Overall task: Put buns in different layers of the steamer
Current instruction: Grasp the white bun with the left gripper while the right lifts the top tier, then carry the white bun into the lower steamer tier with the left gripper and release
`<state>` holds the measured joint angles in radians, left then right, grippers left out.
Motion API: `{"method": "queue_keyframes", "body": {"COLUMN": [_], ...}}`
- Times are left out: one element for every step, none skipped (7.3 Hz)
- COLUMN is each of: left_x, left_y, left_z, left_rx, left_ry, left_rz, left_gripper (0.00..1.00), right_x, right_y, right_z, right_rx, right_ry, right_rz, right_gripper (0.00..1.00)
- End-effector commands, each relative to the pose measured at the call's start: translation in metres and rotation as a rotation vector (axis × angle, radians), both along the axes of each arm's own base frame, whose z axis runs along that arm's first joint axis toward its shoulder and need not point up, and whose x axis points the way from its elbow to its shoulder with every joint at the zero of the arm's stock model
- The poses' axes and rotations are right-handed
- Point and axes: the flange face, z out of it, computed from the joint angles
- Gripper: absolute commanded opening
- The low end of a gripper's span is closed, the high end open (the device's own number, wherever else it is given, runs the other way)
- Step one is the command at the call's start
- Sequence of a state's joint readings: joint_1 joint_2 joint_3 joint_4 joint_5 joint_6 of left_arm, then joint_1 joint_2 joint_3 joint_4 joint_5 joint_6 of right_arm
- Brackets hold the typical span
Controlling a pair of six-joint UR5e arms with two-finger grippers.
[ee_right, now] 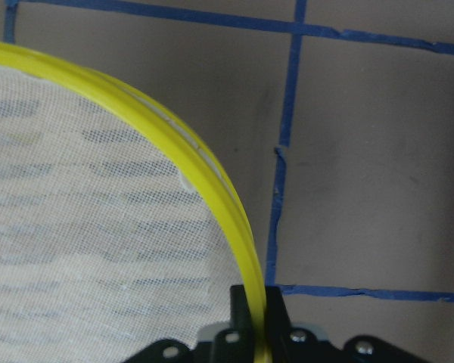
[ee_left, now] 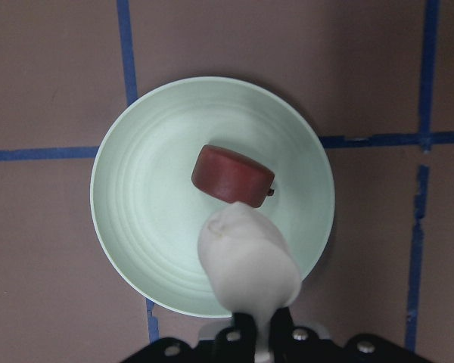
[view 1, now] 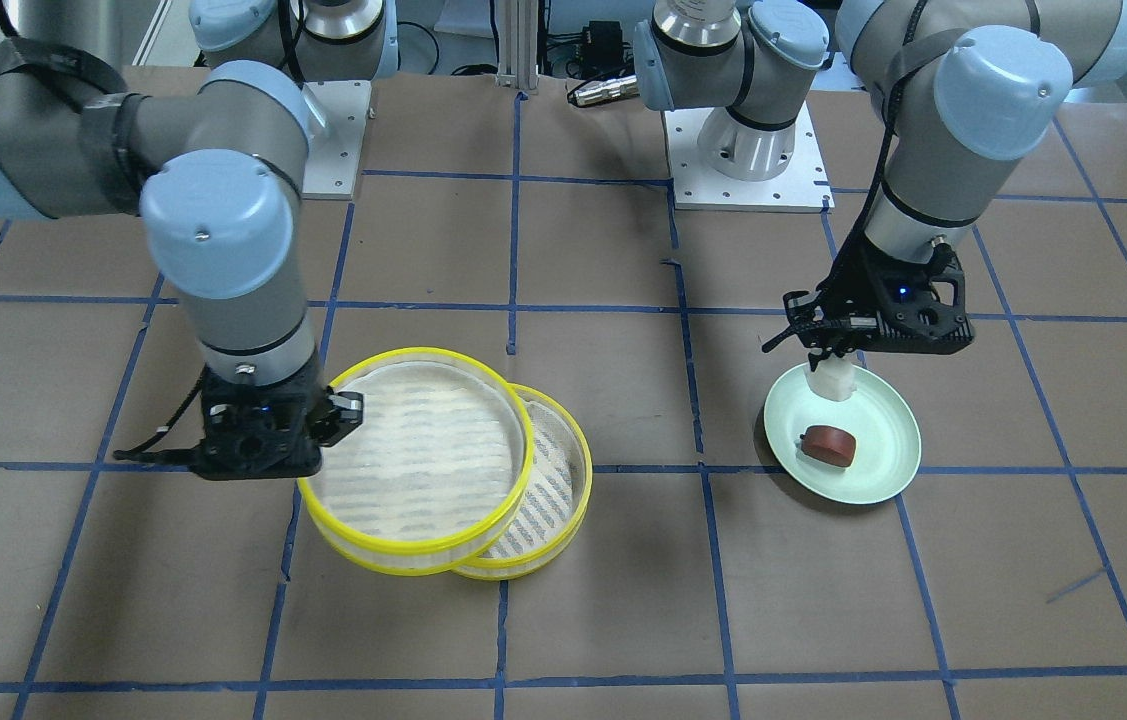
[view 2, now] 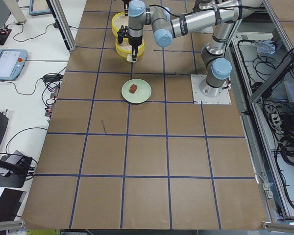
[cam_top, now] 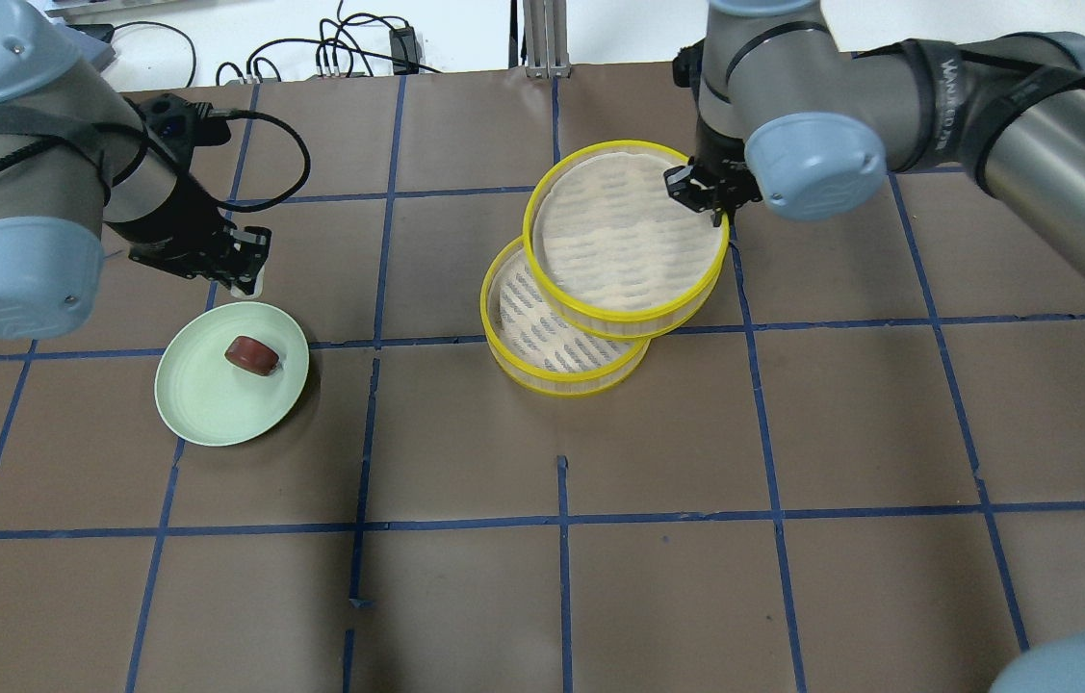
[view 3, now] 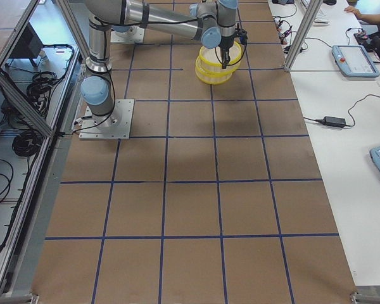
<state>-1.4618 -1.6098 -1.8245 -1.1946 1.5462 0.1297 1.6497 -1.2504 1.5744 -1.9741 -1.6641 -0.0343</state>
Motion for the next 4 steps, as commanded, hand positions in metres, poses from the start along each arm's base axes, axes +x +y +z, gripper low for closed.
{"method": "queue_keyframes", "body": {"left_x": [-0.053, -0.082, -0.12, -0.165], "left_y": [-0.01, -0.014, -0.015, -0.011], "left_z": [-0.015, -0.023, -0.031, -0.04], "left_rx": [-0.018, -0.039, -0.076, -0.119], "left_ry": [0.033, 0.095, 0.141, 0.172], "left_rz": [0.021, 0.074, 0.111, 0.122], "left_gripper": [0.04, 0.04, 0.04, 0.04], "right_x": [-0.072, -0.083, -0.087, -0.087], "right_y": [-0.018, -0.02, -0.021, -0.02], "right_z": [0.001, 0.0, -0.005, -0.006], "right_rx": [0.005, 0.009, 0.019, 0.021], "right_ry": [0.019, 0.02, 0.022, 0.023], "right_rz": [0.078, 0.081, 0.084, 0.089], "right_gripper": [0.05, 0.05, 0.05, 0.06]}}
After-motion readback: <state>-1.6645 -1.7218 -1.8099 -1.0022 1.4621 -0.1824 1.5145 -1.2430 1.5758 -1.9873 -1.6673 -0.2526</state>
